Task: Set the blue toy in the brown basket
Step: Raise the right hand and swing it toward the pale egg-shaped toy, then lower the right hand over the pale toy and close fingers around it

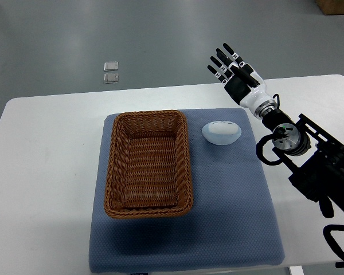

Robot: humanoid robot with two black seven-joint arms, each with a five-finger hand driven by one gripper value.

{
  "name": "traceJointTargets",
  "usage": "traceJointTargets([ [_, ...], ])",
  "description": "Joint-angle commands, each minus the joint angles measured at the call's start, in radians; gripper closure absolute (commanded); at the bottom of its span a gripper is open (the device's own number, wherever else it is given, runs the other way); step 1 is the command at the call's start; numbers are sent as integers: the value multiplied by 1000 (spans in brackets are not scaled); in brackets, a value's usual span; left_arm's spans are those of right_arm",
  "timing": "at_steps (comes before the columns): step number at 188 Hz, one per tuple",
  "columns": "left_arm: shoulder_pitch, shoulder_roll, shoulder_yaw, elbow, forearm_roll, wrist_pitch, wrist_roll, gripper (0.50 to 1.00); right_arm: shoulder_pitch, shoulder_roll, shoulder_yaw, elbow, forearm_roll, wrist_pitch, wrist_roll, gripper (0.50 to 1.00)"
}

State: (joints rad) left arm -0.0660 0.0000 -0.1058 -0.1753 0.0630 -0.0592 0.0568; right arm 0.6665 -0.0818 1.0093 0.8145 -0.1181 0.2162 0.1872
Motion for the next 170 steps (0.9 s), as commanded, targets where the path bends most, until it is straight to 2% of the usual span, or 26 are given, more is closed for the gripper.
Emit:
traceJointTargets([
  [1, 0, 0, 3, 0, 0, -1, 0, 500, 2, -3, 0, 0, 0, -1, 0, 591],
  [57, 0, 0, -6, 2, 0, -1, 0, 500, 12, -10, -18, 0, -12, 11, -3, 591],
  [85, 0, 0, -5, 0, 0, 1, 0, 500, 94, -107, -163, 0, -90, 17, -11, 591],
  [113, 0, 0, 3, -3, 0, -1, 0, 500, 248, -248, -440, 6, -149, 52, -29, 591],
  [154, 2, 0, 5, -9, 0, -1, 0, 500, 584, -438, -935, 87, -221, 146, -143, 591],
  [166, 2, 0, 5, -9, 0, -1, 0, 500, 602, -444, -960, 95, -225, 149, -147, 591],
  [167, 2, 0, 5, -9, 0, -1, 0, 500, 683, -467, -1070, 135, -254, 164, -178, 593],
  [170, 2, 0, 5, -9, 0, 1, 0, 500, 700, -470, -1094, 144, -261, 164, -186, 593],
])
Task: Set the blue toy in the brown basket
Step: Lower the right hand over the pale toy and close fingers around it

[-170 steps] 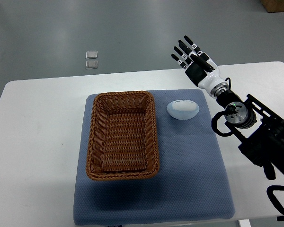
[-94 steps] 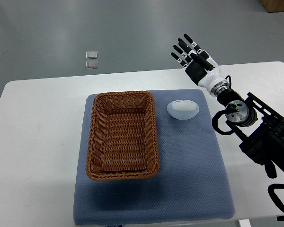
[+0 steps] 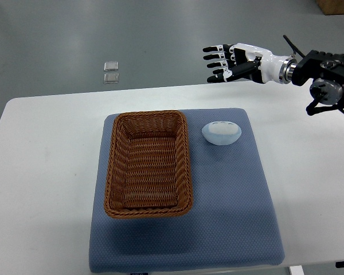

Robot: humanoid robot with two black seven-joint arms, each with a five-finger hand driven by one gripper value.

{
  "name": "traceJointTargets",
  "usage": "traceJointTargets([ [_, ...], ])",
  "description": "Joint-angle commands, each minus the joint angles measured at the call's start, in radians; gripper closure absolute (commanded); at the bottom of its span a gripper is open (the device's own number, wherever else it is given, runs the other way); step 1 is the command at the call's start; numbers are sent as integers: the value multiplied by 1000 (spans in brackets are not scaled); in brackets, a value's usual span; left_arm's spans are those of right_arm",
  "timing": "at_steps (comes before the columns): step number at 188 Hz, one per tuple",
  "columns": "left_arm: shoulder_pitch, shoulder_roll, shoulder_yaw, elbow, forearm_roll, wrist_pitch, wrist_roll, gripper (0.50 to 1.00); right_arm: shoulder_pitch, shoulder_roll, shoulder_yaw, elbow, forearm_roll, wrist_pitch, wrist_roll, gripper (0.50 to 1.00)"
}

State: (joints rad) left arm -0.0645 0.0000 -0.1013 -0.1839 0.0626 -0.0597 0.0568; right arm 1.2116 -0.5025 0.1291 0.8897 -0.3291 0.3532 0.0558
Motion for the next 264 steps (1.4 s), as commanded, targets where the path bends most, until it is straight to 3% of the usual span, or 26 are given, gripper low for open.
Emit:
traceJointTargets([
  [1, 0, 0, 0, 0, 0, 0, 0, 500, 169, -51, -233, 77, -57, 26, -59, 593],
  [18, 0, 0, 0, 0, 0, 0, 0, 500, 267, -50, -361, 141, -87, 3, -96, 595],
  [25, 0, 0, 0, 1, 0, 0, 0, 500, 307, -45, -408, 176, -88, -49, -114, 597],
  [37, 0, 0, 0, 3, 0, 0, 0, 500, 327, -39, -447, 212, -91, -108, -143, 597],
  [56, 0, 0, 0, 4, 0, 1, 0, 500, 333, -18, -493, 227, -97, -141, -171, 599],
  [139, 0, 0, 0, 9, 0, 1, 0, 500, 301, 76, -560, 221, -137, -243, -171, 609],
  [264, 0, 0, -1, 11, 0, 1, 0, 500, 175, 102, -560, 176, -222, -313, -168, 634],
])
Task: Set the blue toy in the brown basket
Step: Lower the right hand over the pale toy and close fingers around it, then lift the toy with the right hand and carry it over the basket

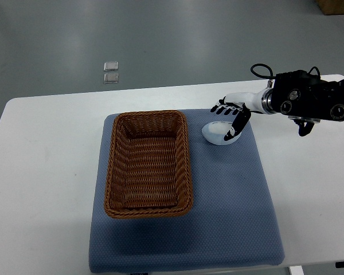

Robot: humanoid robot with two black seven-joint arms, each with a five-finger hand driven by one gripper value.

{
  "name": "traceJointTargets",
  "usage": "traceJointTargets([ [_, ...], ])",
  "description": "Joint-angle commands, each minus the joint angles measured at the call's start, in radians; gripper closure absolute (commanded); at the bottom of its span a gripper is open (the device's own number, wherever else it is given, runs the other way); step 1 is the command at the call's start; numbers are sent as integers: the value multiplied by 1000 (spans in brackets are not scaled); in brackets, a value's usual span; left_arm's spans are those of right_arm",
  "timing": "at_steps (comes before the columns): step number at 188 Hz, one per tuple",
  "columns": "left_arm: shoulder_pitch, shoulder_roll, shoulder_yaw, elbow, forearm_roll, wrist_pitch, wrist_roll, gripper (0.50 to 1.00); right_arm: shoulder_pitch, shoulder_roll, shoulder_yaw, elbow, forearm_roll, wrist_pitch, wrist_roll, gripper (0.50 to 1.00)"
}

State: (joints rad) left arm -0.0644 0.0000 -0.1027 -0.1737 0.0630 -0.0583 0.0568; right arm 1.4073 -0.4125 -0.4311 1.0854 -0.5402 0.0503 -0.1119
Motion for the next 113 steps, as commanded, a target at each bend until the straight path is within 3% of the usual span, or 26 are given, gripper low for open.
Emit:
traceJointTargets([
  [1, 0, 0, 0, 0, 0, 0, 0, 500, -24, 14, 0, -21, -14, -12, 1, 636],
  [72, 2, 0, 0, 0, 0, 0, 0, 500, -60, 40, 2, -44, -43, -21, 3, 683],
  [89, 2, 0, 0, 0, 0, 0, 0, 500, -65, 41, 2, -52, -52, -21, 3, 744],
  [104, 2, 0, 0, 0, 0, 0, 0, 500, -77, 43, 2, -59, -73, -24, 3, 871],
  [113, 0, 0, 0, -1, 0, 0, 0, 500, -79, 49, 2, -65, -84, -32, 3, 916],
])
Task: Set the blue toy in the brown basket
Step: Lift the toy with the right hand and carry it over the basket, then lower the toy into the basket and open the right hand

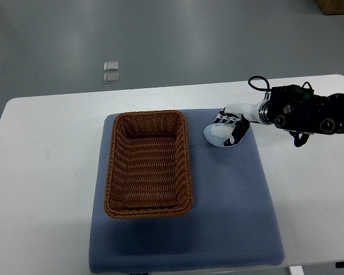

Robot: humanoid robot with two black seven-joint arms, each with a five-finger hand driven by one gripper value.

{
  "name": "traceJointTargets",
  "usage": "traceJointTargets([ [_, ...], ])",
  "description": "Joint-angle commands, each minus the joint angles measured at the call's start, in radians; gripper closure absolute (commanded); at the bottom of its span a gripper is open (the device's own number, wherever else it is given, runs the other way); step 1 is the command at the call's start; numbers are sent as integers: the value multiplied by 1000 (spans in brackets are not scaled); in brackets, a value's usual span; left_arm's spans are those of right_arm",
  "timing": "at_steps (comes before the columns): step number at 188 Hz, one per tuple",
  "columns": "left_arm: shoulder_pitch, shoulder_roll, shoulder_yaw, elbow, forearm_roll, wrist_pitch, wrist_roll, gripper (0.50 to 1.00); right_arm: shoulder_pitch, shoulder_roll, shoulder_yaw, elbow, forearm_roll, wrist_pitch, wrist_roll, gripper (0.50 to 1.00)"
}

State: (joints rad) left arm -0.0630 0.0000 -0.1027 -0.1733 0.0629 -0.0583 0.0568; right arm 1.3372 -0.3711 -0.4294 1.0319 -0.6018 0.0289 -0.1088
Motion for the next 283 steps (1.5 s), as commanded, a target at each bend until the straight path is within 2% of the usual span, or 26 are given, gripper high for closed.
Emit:
traceJointTargets([
  [1, 0, 0, 0, -2, 0, 0, 0, 500, -10, 11, 0, -12, -26, -12, 0, 928],
  [15, -1, 0, 0, -2, 0, -2, 0, 500, -9, 24, 0, -12, -33, -15, 0, 1000],
  [40, 0, 0, 0, 0, 0, 0, 0, 500, 17, 1, 4, -6, -30, -4, 0, 1000],
  [61, 0, 0, 0, 0, 0, 0, 0, 500, 97, -38, 12, 7, -26, 26, 1, 1000],
  [82, 0, 0, 0, 0, 0, 0, 0, 500, 186, -72, 17, 48, -21, 86, 1, 1000],
  [105, 0, 0, -2, -2, 0, -2, 0, 500, 267, -75, 17, 112, -3, 98, 1, 1000],
  [128, 0, 0, -2, -2, 0, 0, 0, 500, 312, -15, 17, 145, 70, 97, 3, 1000],
  [163, 0, 0, -6, 0, 0, 0, 0, 500, 323, 152, 4, 125, 132, 86, 3, 996],
  [186, 0, 0, -8, 0, 0, -2, 0, 500, 316, 271, 0, 79, 151, 83, 3, 991],
  [212, 0, 0, -6, -3, 0, -2, 0, 500, 283, 359, 0, 33, 166, 82, 3, 987],
  [283, 0, 0, -3, -2, 0, -2, 0, 500, 166, 371, 0, -46, 160, 66, 3, 973],
])
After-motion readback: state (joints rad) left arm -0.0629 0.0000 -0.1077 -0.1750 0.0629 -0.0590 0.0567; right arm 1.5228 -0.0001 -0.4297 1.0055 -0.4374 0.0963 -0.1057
